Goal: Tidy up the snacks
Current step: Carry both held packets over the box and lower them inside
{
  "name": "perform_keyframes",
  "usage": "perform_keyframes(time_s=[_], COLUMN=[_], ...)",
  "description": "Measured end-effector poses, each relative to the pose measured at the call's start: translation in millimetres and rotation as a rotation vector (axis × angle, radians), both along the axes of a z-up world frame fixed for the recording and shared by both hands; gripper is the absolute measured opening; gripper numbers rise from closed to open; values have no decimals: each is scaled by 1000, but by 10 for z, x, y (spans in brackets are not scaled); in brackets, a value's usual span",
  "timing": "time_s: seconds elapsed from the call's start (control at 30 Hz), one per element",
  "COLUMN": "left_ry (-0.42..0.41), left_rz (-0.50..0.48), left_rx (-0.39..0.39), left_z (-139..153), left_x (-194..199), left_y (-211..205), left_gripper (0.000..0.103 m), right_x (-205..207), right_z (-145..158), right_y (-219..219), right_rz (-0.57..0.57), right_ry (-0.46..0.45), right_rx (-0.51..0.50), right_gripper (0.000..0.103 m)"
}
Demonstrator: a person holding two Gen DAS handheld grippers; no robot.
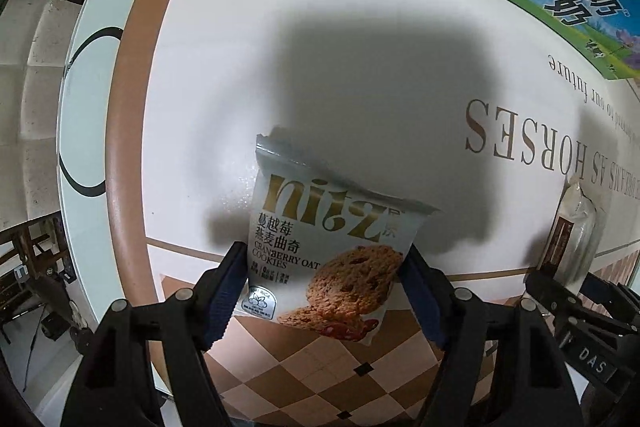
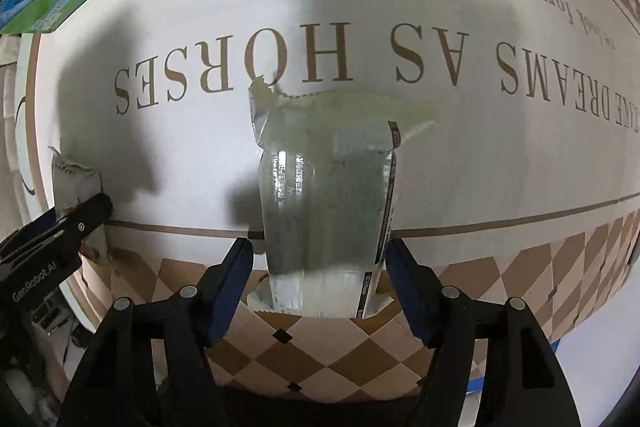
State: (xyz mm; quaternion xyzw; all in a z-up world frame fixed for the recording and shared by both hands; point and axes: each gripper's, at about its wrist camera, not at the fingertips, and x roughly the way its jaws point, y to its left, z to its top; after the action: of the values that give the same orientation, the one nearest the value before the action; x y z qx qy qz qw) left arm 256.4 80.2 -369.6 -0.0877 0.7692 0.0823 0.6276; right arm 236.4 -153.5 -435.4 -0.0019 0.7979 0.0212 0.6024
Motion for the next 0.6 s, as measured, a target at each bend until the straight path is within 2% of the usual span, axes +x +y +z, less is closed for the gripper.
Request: perform_keyframes(time_s=[0.03, 0.07, 0.27, 0.43, 0.6], left_ry=[-5, -9, -27, -103, -204], left_rz=[3, 1, 7, 2, -13], left_rx=[3, 8, -10, -61, -139], left_z=[87, 86, 195, 646, 1224], left_x=[-10, -53, -55, 12, 185], left_y=[-35, -33, -72, -148, -219], left_gripper=[71, 71, 71, 71, 71], right_x=[-3, -3, -46, -77, 16], right_z=[12, 27, 142, 479, 920], right_y=[-9, -15, -47, -102, -104], right_rz=[-7, -10, -8, 6, 11], right_ry=[-7, -14, -45, -91, -142], right_rx=[-13, -36, -25, 12, 86], right_gripper=[63, 62, 57, 56, 56])
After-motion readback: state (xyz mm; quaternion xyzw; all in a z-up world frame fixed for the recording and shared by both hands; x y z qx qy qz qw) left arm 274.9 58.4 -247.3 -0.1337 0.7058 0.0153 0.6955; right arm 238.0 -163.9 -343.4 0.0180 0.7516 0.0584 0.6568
